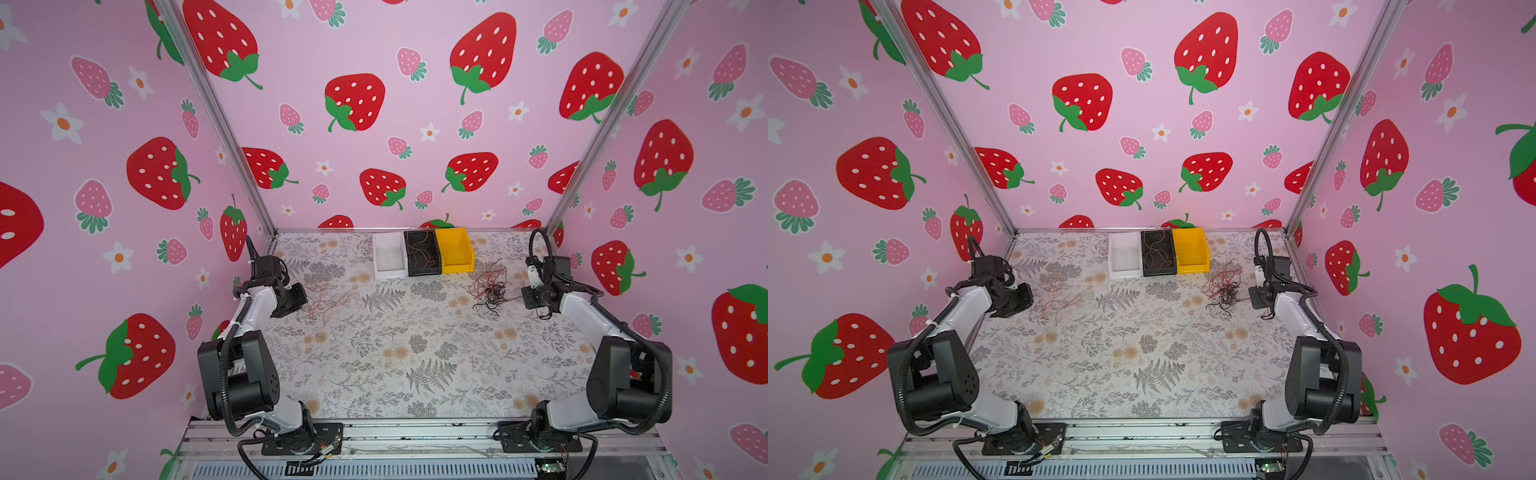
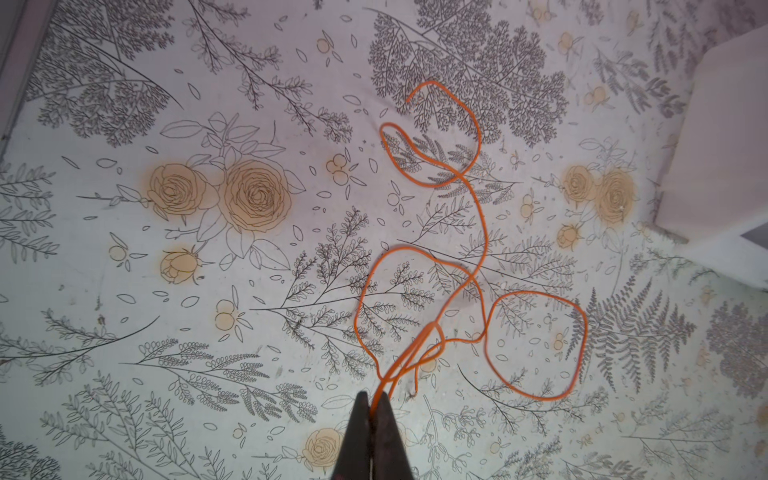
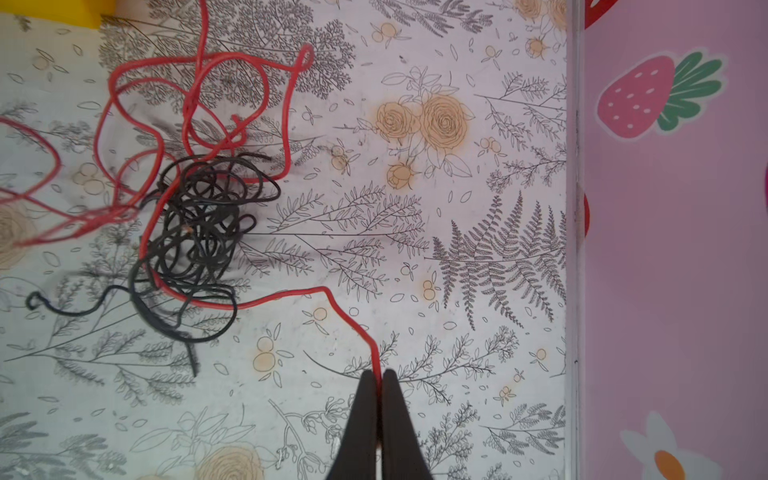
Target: Untangle the cables
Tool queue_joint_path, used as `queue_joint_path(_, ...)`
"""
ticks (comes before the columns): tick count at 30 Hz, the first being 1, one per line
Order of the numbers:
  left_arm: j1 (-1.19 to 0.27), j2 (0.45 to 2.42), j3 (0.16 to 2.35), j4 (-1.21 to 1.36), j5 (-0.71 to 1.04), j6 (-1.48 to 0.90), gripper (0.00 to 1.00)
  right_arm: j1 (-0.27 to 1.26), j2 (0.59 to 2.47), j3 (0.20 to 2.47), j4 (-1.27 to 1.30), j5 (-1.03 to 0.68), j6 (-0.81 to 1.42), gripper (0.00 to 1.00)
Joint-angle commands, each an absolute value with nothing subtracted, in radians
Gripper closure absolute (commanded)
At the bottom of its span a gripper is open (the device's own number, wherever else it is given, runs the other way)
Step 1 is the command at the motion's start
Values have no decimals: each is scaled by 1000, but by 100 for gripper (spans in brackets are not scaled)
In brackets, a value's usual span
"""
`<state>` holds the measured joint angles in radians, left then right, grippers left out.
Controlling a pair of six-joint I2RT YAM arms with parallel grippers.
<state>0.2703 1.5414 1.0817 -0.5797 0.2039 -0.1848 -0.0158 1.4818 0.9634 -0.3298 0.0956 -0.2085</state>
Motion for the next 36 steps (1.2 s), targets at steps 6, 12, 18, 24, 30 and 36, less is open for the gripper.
queue_joint_path(6, 184, 1474, 1122, -534, 429, -141, 100, 49, 1425, 898, -248, -253, -308, 100)
queue_joint_path(12, 74, 1364, 1220, -539, 523, -148, 100, 176, 1425, 895, -302, -279, -181, 100)
queue_joint_path(18, -78, 1381, 1409, -533, 546, -200, 100, 297, 1380, 873, -299, -318, -17, 100)
queue_joint_path(24, -238, 1483, 1623, -465, 547, -254, 100, 445, 1365, 867, -352, -344, 83, 100)
queue_joint_path(30, -328, 1648, 1871, -417, 566, -280, 100, 572, 1326, 820, -335, -336, 197, 100)
queue_joint_path(36, -394, 1816, 2099, -407, 555, -281, 100, 591, 1300, 771, -304, -312, 240, 100)
